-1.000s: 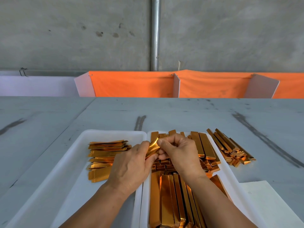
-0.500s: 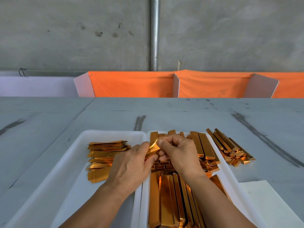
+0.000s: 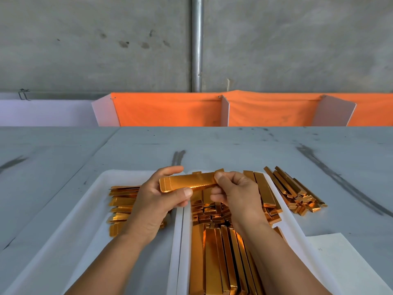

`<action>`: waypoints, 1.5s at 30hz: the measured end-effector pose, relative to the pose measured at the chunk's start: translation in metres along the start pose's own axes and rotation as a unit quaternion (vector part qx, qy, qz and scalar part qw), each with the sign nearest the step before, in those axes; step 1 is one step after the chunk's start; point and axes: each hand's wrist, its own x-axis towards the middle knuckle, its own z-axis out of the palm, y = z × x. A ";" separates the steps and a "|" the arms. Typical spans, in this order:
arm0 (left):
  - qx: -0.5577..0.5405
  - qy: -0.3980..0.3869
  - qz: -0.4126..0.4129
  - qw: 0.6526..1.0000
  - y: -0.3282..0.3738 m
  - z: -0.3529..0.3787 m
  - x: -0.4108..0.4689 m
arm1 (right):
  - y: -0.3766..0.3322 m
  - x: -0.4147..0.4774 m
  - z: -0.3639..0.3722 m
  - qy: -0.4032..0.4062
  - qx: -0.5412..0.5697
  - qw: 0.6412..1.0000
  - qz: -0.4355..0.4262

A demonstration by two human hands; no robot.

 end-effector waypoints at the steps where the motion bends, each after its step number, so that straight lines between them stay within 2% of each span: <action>1: -0.024 -0.015 -0.002 1.000 0.001 0.000 0.000 | 0.000 0.000 0.000 -0.007 0.005 1.000 0.006; 5: -0.069 -0.039 0.000 0.997 0.001 0.001 0.001 | 0.001 -0.002 0.001 -0.050 -0.021 0.998 0.020; 10: -0.045 -0.035 0.021 0.998 0.000 0.002 0.002 | 0.001 -0.006 0.005 -0.112 -0.062 0.992 0.024; 13: -0.007 0.012 0.046 0.999 -0.002 0.001 0.005 | 0.000 -0.009 0.006 -0.148 -0.090 0.985 0.024; 16: 0.014 0.045 0.066 0.997 -0.004 -0.002 0.006 | 0.001 -0.010 0.007 -0.151 -0.123 0.981 0.013; 20: 0.148 0.063 0.092 0.983 -0.007 0.000 0.002 | 0.002 -0.010 0.007 -0.130 -0.152 0.980 -0.020; 22: 0.225 0.076 0.089 0.967 -0.010 0.001 0.001 | 0.003 -0.010 0.007 -0.116 -0.154 0.981 -0.038; 26: 0.391 0.077 0.081 0.914 -0.013 0.002 0.000 | 0.002 -0.011 0.008 -0.096 -0.135 0.983 -0.075; 29: 0.471 0.072 0.072 0.876 -0.015 0.004 0.000 | 0.002 -0.013 0.009 -0.094 -0.118 0.984 -0.098; 39: 0.575 0.047 0.114 0.809 -0.013 0.010 -0.006 | 0.004 -0.014 0.010 -0.105 -0.130 0.980 -0.107; 45: 0.653 0.041 0.148 0.741 -0.013 0.012 -0.006 | 0.002 -0.014 0.008 -0.160 -0.132 0.977 -0.056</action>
